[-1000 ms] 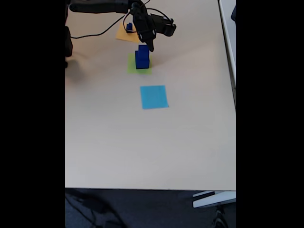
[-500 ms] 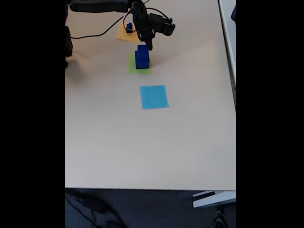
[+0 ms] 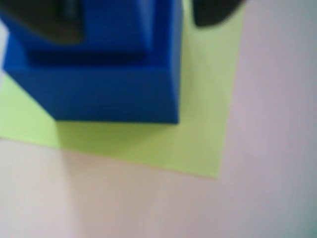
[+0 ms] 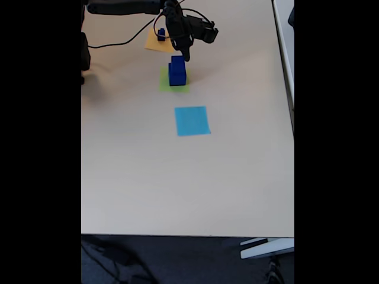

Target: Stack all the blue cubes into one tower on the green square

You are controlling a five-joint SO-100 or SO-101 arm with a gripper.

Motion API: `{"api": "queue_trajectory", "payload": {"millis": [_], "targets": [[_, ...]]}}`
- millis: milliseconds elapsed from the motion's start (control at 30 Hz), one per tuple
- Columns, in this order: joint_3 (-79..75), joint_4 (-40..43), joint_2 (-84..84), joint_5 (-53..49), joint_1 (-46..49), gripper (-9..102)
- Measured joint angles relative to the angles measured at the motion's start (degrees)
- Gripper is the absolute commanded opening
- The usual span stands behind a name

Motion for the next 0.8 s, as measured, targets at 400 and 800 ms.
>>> {"api": "queue_trajectory", "payload": {"millis": [400,800], "targets": [[-2.1,-0.4,-0.4,-1.0,0.0,13],[-11.5,-4.8,-1.7,0.5,-3.7,18]]}}
